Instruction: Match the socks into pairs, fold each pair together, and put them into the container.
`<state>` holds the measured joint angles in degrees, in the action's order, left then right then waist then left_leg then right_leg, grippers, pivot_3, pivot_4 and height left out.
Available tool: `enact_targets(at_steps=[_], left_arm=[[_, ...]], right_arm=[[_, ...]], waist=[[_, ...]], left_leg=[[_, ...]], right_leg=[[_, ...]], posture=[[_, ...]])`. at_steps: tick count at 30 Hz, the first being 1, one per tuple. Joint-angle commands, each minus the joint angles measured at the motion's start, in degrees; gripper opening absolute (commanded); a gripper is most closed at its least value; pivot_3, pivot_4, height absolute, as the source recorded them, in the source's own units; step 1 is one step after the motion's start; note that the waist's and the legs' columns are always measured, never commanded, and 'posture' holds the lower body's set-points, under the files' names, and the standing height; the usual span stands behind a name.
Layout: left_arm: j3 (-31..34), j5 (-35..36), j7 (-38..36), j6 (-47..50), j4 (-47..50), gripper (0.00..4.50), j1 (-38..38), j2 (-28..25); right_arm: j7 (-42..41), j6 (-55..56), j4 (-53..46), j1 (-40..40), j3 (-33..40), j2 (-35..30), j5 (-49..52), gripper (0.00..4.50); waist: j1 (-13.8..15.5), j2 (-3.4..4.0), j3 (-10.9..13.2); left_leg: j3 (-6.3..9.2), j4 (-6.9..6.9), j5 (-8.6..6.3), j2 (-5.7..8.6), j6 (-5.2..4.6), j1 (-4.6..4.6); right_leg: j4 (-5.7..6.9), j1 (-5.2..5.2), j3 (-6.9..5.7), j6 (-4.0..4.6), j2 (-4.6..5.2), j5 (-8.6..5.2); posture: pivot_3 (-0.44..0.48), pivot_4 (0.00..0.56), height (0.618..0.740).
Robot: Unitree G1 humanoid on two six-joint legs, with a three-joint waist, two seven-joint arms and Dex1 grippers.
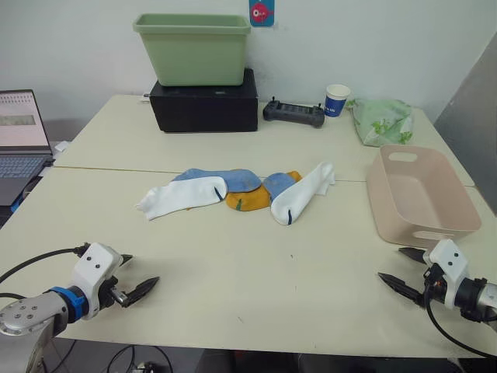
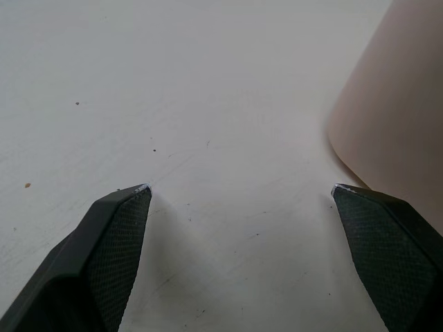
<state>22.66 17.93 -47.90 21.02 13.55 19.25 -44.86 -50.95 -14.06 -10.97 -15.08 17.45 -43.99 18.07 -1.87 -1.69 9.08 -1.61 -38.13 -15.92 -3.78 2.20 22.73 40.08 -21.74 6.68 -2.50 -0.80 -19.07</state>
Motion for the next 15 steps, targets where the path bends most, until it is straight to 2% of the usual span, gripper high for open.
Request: enact_targets(at_steps=[1, 6, 13, 15], left_arm=[[0.65, -0.11, -0.81, -1.37, -0.4, 4.5, -0.11, -0.79], [-1.15, -1.23, -1.3, -2.43, -1.24, 4.5, -1.18, -0.74], [0.48, 5.63, -7.79, 0.27, -0.59, 4.5, -1.95, -0.73], [0.45, 5.53, -7.28, -0.36, -0.26, 4.5, -1.89, -0.18]], right_arm=[[-0.1, 0.46, -0.86, 0.09, 1.03, -0.68, 0.25, 4.49], [0.07, 0.03, -1.38, -0.41, 1.13, -0.5, 0.2, 4.49], [0.42, -0.2, -1.08, -1.04, 1.86, -0.25, 0.51, 4.49], [0.7, 0.64, -1.38, -1.59, 1.95, 0.3, 0.47, 4.49]], waist=[[0.0, 0.0, 0.0], [0.02, 0.0, 0.0], [0.02, 0.01, -0.01], [0.02, 0.01, -0.01]], left_leg=[[0.0, 0.0, 0.0, 0.0, 0.0, 0.0], [0.01, -0.01, 0.0, 0.0, 0.0, 0.0], [0.03, -0.02, 0.0, 0.0, 0.0, 0.01], [0.04, -0.02, 0.0, 0.0, 0.0, 0.01]], right_leg=[[0.0, 0.0, 0.0, 0.0, 0.0, 0.0], [0.0, 0.01, -0.02, 0.0, 0.0, 0.0], [0.01, 0.02, -0.05, 0.0, 0.01, 0.0], [0.01, 0.02, -0.07, 0.0, 0.01, 0.0]], posture=[[0.0, 0.15, 0.696], [0.0, 0.15, 0.696], [0.0, 0.15, 0.696], [0.0, 0.15, 0.696]])
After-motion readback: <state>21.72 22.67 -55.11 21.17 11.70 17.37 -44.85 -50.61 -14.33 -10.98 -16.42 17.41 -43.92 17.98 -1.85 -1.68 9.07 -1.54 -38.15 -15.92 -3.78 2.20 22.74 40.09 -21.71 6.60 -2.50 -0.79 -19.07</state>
